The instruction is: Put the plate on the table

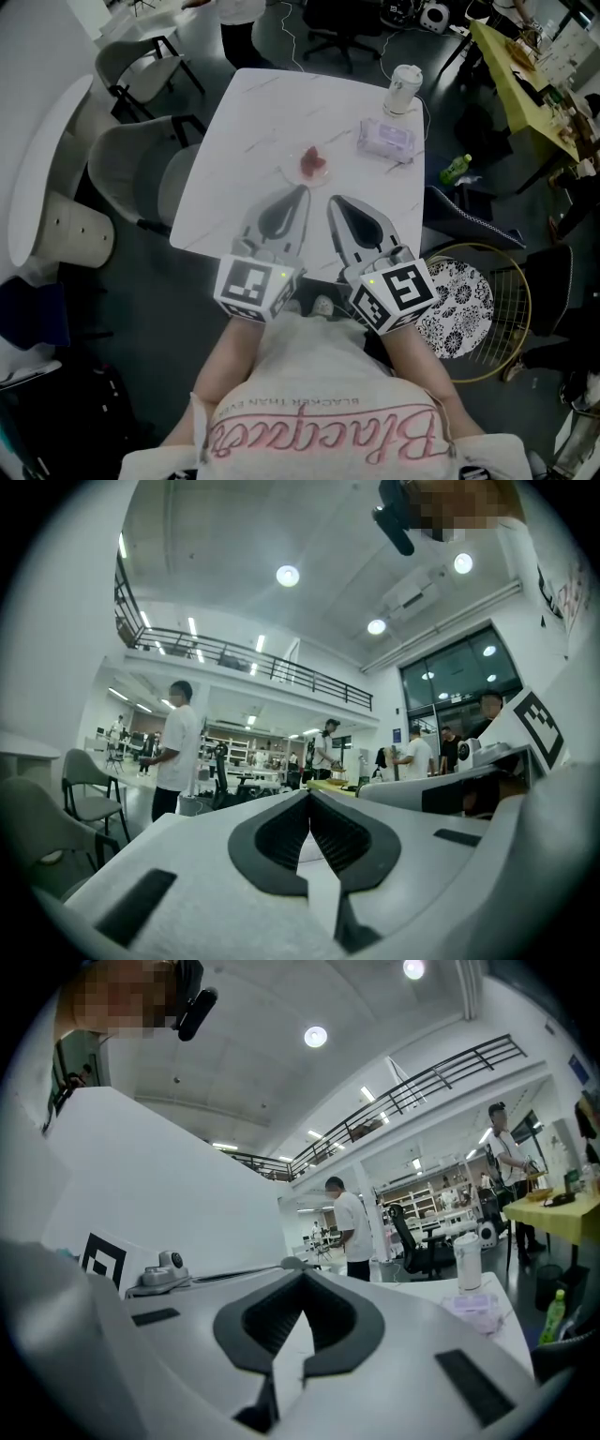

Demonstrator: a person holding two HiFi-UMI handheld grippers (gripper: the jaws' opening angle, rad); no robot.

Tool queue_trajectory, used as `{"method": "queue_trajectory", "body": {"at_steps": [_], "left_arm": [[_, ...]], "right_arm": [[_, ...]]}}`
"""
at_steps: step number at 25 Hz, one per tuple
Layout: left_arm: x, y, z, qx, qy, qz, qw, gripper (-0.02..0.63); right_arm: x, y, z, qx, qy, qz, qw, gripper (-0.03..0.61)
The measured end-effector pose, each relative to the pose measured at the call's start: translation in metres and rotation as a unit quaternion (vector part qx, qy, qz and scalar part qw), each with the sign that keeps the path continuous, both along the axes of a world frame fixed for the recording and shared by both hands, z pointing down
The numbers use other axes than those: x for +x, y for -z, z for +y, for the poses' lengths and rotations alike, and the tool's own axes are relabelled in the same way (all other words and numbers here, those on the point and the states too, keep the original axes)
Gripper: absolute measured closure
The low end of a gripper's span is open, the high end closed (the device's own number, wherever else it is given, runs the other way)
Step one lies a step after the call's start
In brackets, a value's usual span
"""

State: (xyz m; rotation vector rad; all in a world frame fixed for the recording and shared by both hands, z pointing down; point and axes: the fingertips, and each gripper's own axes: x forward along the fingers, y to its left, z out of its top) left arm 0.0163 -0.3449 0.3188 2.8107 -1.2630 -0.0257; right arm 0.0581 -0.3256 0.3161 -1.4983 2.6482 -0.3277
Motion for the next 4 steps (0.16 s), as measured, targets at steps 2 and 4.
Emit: {"method": "queue_trajectory", "body": {"at_steps": [2,4], "left_arm": [[0.0003,0.0013,0.0002,0.002,0.0,0.0,1.0,0.612],[0.0008,0.0028,0.0004,0.003,-0.001,-0.001,1.0,0.612]], "right_arm": [[-0.0009,0.0012,0.0002,0.002,0.001,0.002,1.0,0.577],[-0.0014,0.0024,0.0001,0.002,0.002,0.003,1.0,0.577]]}}
